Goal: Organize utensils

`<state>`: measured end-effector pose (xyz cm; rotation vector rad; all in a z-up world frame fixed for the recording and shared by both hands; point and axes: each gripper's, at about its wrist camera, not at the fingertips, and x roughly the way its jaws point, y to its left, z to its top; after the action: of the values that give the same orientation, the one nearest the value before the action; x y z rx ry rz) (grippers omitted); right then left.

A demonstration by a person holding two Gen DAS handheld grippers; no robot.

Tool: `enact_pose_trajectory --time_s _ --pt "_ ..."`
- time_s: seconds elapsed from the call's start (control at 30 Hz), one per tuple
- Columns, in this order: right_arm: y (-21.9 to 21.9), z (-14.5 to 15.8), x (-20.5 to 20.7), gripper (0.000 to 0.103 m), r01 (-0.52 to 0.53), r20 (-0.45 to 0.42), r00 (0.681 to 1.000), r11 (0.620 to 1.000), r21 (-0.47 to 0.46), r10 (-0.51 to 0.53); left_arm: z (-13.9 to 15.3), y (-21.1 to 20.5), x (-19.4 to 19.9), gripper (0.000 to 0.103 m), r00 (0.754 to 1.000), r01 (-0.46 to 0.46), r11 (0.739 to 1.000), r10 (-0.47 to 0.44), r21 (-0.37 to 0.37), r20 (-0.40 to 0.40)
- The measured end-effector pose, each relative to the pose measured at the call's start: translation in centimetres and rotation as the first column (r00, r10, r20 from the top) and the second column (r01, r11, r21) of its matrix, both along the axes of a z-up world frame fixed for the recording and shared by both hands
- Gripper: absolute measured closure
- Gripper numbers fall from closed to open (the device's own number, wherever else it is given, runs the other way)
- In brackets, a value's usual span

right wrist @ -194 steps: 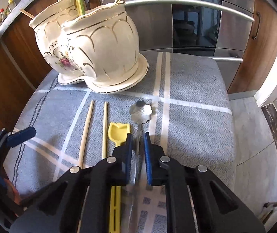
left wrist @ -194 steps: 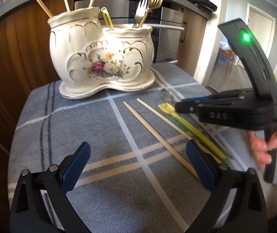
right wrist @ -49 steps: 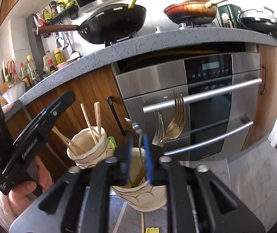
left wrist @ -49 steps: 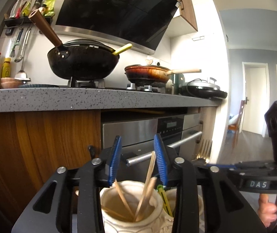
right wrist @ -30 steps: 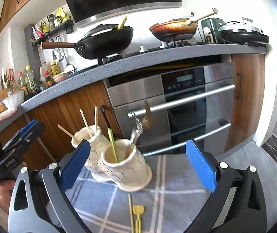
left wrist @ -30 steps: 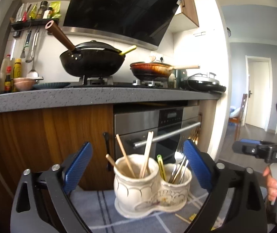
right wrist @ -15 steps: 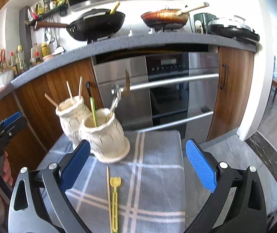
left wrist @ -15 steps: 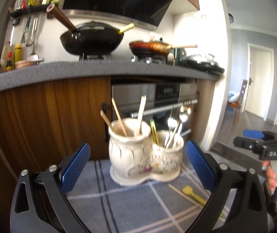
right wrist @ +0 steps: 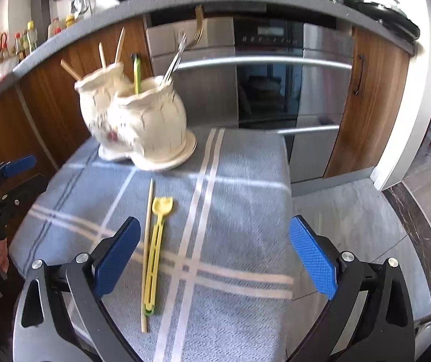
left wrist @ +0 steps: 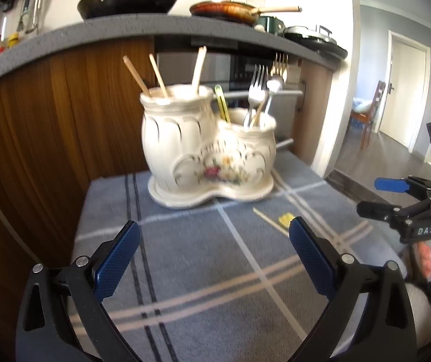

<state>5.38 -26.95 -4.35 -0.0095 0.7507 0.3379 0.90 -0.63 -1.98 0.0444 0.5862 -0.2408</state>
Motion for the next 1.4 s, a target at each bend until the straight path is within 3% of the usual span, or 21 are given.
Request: enact_pose_trajectory --time_s 0.37,0.47,0.63,0.93,1.17,1.4 --pt "3.7 -2.2 0.7 0.009 -0.084 -0.078 0.994 0.995 -0.058 0.079 -2.7 0.0 0.2 0.005 0.998 0.009 1.000 -0.008 0.010 -0.061" --pt "4.5 -2.5 0.8 0.024 -0.108 -0.093 0.990 0.992 -0.068 0.102 -2.8 0.3 0.3 0.005 0.998 0.005 1.000 -0.005 -0.003 -0.067" --pt "5.7 -2.8 1.1 0.059 -0.137 -0.123 0.984 0.989 -0.060 0.129 -3.1 0.8 0.4 0.005 0.998 0.001 1.000 -0.002 -0.018 -0.070" --pt "7.3 -3.8 1.4 0.091 -0.169 -0.175 0.973 0.980 -0.106 0.148 -3.3 0.9 0.3 0.005 0.997 0.004 1.000 -0.006 -0.030 -0.073" --pt "7.3 -4.3 2.2 0.092 -0.151 -0.192 0.973 0.984 -0.095 0.131 -3.2 0.6 0.3 0.005 0.997 0.008 1.000 -0.010 -0.022 -0.077" --pt "5.4 -3.9 1.8 0.093 -0.128 -0.177 0.976 0.992 -0.015 0.123 -3.2 -0.6 0.5 0.005 0.995 0.008 1.000 -0.008 -0.002 -0.096"
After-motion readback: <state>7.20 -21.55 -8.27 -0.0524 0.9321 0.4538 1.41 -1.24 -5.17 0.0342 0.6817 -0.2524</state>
